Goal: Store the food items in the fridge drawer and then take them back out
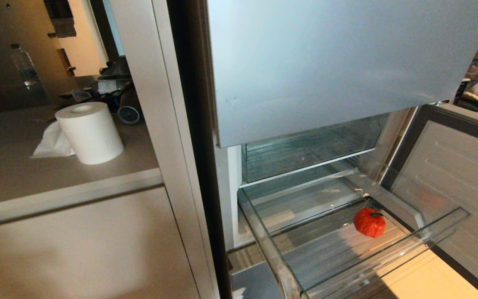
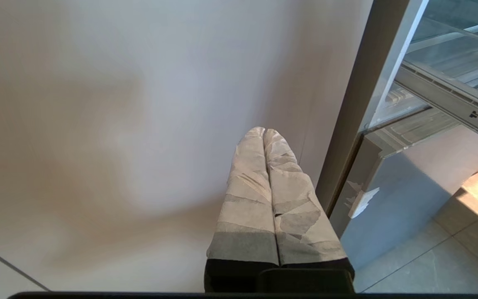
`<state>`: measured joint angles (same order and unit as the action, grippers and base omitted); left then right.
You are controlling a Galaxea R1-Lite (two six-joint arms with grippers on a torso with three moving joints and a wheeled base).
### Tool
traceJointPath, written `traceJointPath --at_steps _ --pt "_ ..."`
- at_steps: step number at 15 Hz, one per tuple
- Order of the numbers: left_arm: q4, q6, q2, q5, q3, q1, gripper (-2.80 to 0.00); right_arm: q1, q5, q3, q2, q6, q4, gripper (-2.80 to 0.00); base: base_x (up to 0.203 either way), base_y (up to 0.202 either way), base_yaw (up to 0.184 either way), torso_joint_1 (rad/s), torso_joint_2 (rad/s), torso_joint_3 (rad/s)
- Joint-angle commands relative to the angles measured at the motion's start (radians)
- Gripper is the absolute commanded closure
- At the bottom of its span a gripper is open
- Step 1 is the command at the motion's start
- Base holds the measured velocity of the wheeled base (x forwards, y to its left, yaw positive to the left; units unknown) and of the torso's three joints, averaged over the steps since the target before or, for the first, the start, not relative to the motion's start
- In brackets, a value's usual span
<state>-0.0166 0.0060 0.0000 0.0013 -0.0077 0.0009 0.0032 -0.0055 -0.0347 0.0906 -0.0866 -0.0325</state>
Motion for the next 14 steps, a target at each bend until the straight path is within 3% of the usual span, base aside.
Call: traceJointPath --at_steps 1,3,7,11,14 --pt "0.0 0.0 0.0 0.0 0.0 0.001 0.0 0.001 -0.032 -0.106 0.272 0.007 -0.034 0.0 0.0 0.0 0.0 0.0 0.0 0.0" --pt "0.0 0.0 0.0 0.0 0.0 0.001 0.0 0.001 -0.059 -0.261 0.516 0.038 -0.024 0.0 0.0 0.0 0.0 0.0 0.0 0.0" --pt "0.0 0.0 0.001 0.0 0.0 0.001 0.0 0.006 -0.082 -0.682 0.958 0.113 0.16 0.0 0.0 0.0 0.0 0.0 0.0 0.0" --pt "0.0 0.0 0.0 0.0 0.0 0.001 0.0 0.009 -0.087 -0.905 1.282 0.143 0.275 0.0 0.0 0.0 0.0 0.0 0.0 0.0" --pt "0.0 0.0 0.001 0.0 0.0 0.001 0.0 0.009 0.004 -1.054 1.425 0.161 0.452 0.0 0.0 0.0 0.0 0.0 0.0 0.0"
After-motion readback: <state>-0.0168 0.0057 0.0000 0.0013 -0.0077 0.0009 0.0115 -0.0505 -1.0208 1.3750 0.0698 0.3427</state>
